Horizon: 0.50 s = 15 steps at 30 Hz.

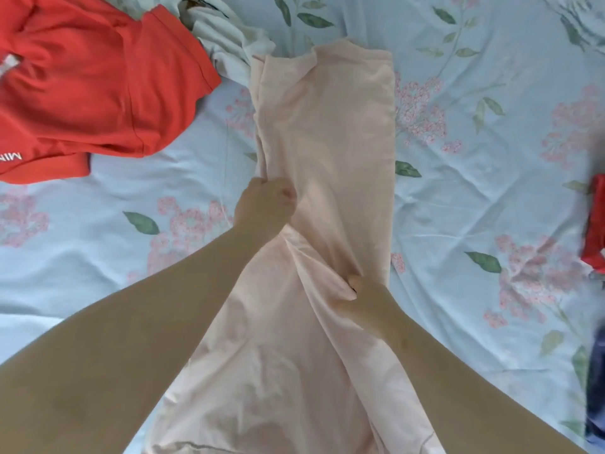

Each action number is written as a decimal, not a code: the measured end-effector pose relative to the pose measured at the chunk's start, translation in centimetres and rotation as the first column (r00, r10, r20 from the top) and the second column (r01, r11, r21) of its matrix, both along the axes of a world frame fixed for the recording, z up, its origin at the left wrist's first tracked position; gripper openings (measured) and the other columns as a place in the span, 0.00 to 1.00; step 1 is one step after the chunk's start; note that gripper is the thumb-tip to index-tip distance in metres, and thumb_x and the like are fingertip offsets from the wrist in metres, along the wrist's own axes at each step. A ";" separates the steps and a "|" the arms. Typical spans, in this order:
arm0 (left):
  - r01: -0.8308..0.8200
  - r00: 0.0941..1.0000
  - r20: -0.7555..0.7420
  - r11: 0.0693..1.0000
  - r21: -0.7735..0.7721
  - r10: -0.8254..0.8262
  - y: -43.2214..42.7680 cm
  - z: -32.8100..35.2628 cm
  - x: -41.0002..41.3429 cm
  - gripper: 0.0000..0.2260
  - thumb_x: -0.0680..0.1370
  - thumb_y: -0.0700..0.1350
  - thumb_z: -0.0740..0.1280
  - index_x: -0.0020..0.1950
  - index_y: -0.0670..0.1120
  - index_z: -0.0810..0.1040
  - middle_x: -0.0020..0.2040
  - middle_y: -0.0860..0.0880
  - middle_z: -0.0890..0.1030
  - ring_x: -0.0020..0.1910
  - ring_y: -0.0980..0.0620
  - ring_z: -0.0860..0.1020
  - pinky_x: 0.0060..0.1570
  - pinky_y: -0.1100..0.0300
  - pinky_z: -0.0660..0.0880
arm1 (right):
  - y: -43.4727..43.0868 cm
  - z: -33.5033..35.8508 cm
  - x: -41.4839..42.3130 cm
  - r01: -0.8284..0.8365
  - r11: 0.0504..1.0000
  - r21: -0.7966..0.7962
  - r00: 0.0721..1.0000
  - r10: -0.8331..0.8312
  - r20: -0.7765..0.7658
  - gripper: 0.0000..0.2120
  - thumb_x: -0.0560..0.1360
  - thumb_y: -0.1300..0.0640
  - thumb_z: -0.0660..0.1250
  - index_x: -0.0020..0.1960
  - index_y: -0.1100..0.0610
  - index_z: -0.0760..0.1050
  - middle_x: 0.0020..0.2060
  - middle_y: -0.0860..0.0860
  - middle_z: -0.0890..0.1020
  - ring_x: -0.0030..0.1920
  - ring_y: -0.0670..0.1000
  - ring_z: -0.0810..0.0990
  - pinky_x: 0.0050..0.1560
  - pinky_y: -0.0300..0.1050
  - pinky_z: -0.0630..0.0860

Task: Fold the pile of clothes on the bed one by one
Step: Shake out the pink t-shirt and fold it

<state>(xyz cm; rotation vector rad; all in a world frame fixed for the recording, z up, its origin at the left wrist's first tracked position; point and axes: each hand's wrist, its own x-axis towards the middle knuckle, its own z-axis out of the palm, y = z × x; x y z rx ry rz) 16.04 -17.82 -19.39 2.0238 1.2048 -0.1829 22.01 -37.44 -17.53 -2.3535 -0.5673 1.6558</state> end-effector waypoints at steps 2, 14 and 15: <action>0.150 0.986 -0.067 0.986 -0.069 -0.154 -1.6 0.4 -1.3 0.07 0.77 0.46 0.63 0.51 0.52 0.80 0.58 0.47 0.73 0.60 0.46 0.73 0.58 0.55 0.70 | -1.3 0.7 -0.6 -0.087 0.991 -0.100 0.995 0.092 0.039 0.09 0.77 0.52 0.62 0.53 0.56 0.72 0.40 0.48 0.73 0.40 0.49 0.74 0.40 0.40 0.69; -0.232 0.910 0.115 0.719 -0.655 0.398 -4.1 2.9 -9.9 0.24 0.79 0.39 0.62 0.71 0.55 0.61 0.59 0.52 0.73 0.50 0.50 0.74 0.46 0.57 0.76 | 1.4 3.5 -15.2 0.282 0.959 -0.014 0.923 -0.275 -0.270 0.14 0.77 0.57 0.58 0.60 0.61 0.71 0.44 0.57 0.78 0.42 0.55 0.78 0.46 0.51 0.78; -0.247 0.912 0.086 0.705 -0.665 0.401 -4.5 2.8 -11.0 0.27 0.78 0.40 0.64 0.73 0.55 0.57 0.59 0.51 0.73 0.51 0.50 0.74 0.46 0.59 0.76 | 1.6 3.3 -16.5 0.324 0.946 0.019 0.904 -0.304 -0.301 0.15 0.77 0.57 0.60 0.60 0.64 0.71 0.42 0.57 0.76 0.40 0.53 0.76 0.45 0.50 0.77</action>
